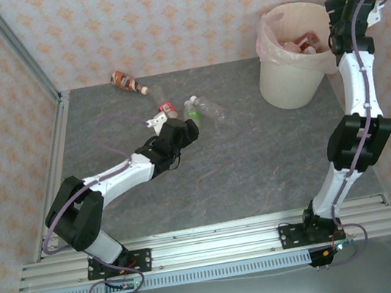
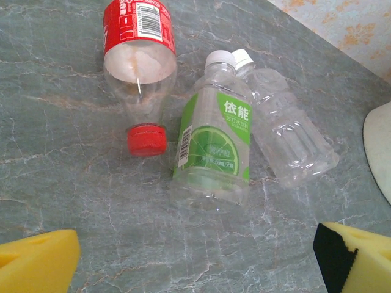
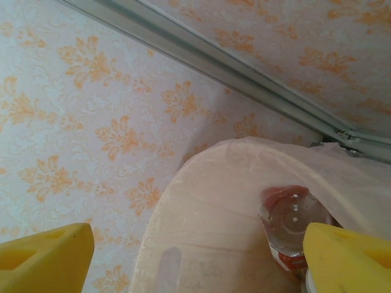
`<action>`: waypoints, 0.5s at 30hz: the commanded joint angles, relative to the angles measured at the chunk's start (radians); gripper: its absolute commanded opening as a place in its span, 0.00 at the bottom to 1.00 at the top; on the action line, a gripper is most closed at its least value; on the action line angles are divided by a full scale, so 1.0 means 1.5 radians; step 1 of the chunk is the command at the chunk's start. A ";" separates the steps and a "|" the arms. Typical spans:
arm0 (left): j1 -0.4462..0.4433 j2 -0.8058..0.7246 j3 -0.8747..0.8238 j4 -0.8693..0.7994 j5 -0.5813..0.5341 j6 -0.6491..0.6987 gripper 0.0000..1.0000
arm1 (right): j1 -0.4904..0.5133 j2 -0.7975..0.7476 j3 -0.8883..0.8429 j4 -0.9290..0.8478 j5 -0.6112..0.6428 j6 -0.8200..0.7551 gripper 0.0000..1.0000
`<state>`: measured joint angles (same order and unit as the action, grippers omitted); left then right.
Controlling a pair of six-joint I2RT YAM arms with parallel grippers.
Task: Put the plastic bottles in the bin
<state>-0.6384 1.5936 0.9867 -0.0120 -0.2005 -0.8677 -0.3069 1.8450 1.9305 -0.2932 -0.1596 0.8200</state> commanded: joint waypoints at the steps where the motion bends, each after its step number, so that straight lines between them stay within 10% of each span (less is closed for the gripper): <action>1: 0.008 0.003 0.015 -0.012 -0.001 -0.016 1.00 | -0.003 -0.051 -0.029 0.022 0.005 -0.052 0.91; 15: 0.065 0.045 0.134 -0.190 0.012 0.011 1.00 | 0.058 -0.262 -0.265 0.080 -0.047 -0.180 0.99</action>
<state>-0.5560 1.6360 1.1263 -0.1604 -0.1699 -0.8726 -0.2581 1.5379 1.5848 -0.2340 -0.1848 0.6357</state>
